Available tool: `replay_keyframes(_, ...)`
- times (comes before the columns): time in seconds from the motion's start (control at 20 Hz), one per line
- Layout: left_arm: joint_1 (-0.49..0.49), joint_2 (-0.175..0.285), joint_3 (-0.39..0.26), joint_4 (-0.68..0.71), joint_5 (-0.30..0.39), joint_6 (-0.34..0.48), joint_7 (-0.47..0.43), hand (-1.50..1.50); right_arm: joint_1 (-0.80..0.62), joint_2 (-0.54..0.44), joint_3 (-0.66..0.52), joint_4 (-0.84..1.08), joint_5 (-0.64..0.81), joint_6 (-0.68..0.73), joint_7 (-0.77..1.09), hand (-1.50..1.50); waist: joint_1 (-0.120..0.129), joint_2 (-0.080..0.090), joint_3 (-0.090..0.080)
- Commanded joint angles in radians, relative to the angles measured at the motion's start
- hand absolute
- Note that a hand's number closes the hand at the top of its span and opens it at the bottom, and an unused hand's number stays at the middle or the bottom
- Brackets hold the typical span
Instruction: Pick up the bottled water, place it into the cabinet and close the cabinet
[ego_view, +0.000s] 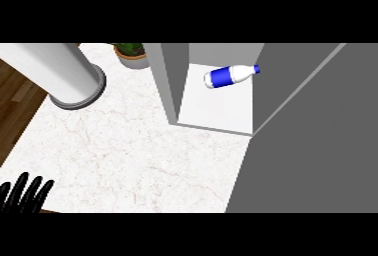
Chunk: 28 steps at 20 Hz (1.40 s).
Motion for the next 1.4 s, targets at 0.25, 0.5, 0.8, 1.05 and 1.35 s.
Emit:
replay_keyframes(0.25,-0.003,0.041,0.044,0.013,0.016,-0.051,-0.010,-1.50,-0.205,0.090,0.112,0.022,-0.034,0.031,0.233,1.50,0.031,0.014,-0.004)
replay_keyframes(0.5,-0.013,0.069,0.068,0.001,0.030,-0.068,0.003,-1.50,-0.238,0.153,0.103,0.064,-0.072,0.008,0.271,1.50,0.031,0.020,-0.003)
replay_keyframes(0.8,-0.004,0.082,0.084,0.010,0.037,-0.092,-0.002,-1.50,-0.234,0.220,0.057,0.117,-0.141,-0.027,0.299,1.50,0.047,0.032,-0.002)
replay_keyframes(1.05,-0.018,0.090,0.106,0.004,0.053,-0.095,0.007,-1.50,-0.269,0.300,0.034,0.181,-0.241,-0.042,0.326,1.50,0.057,0.040,0.001)
replay_keyframes(1.35,-0.019,0.111,0.127,0.016,0.065,-0.112,0.021,-1.50,-0.390,0.390,-0.018,0.320,-0.413,-0.014,0.392,1.50,0.062,0.039,0.007)
